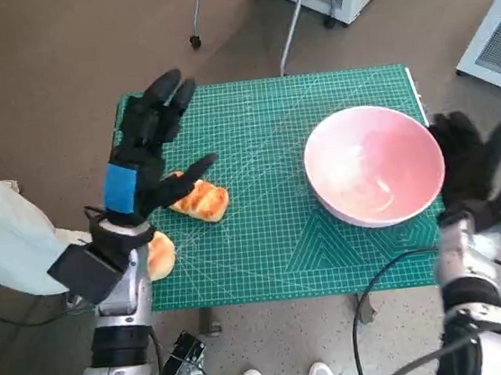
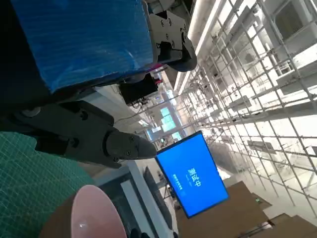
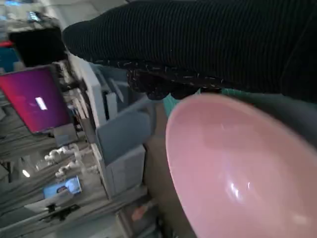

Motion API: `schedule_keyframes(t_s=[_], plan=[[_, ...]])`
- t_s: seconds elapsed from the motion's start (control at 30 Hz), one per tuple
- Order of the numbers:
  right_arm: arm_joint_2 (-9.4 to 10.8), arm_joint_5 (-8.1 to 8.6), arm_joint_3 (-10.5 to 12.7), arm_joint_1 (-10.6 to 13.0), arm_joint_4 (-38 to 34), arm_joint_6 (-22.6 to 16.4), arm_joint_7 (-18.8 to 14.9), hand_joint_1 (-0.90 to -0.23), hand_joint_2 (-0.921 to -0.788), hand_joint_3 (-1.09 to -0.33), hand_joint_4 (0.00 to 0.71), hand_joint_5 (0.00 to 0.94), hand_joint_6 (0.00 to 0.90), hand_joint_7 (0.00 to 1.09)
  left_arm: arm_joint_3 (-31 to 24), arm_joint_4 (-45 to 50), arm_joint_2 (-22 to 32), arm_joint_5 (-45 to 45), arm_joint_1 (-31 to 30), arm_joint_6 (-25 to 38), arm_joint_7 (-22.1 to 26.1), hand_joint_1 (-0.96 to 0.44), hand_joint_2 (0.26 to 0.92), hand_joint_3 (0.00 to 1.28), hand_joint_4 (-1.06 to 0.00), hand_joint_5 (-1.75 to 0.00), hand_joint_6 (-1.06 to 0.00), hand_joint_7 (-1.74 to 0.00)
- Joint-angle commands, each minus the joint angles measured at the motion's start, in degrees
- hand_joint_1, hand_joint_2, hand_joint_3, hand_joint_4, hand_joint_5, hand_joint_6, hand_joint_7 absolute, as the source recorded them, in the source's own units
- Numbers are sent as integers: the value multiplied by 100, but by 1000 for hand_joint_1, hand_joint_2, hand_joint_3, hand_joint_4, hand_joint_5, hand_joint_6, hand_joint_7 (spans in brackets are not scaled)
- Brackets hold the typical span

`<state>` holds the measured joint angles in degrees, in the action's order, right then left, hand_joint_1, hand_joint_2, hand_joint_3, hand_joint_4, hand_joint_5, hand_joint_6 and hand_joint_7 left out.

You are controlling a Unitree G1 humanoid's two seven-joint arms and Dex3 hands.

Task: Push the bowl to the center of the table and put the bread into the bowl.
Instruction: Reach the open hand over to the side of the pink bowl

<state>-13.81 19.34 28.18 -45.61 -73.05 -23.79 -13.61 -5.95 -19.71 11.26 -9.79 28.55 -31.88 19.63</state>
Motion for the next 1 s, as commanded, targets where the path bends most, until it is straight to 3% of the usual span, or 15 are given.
schedule_keyframes(t_s=[0.03, 0.33, 0.67, 1.0], plan=[[211, -16, 7, -83, -148, 211, 134, -552, -921, -922, 74, 5, 0, 359, -108, 47, 103, -73, -103, -52, 36, -309, 921, 188, -383, -5, -201, -433], [455, 64, 114, -374, -198, 370, 106, -579, -921, -897, 97, 11, 1, 402, -231, 127, 196, -29, -248, -84, 2, -316, 921, 184, -387, -3, -261, -332], [743, 170, 242, -746, -254, 558, 212, -555, -921, -891, 112, 14, -1, 414, -308, 335, 292, 12, -401, -28, -92, -297, 921, 186, -388, -1, -313, -243], [1045, 416, 572, -1093, -309, 767, 265, -534, -921, -882, 112, 8, -1, 441, -338, 491, 327, 100, -496, 17, -205, -300, 921, 185, -389, -1, -329, -212]])
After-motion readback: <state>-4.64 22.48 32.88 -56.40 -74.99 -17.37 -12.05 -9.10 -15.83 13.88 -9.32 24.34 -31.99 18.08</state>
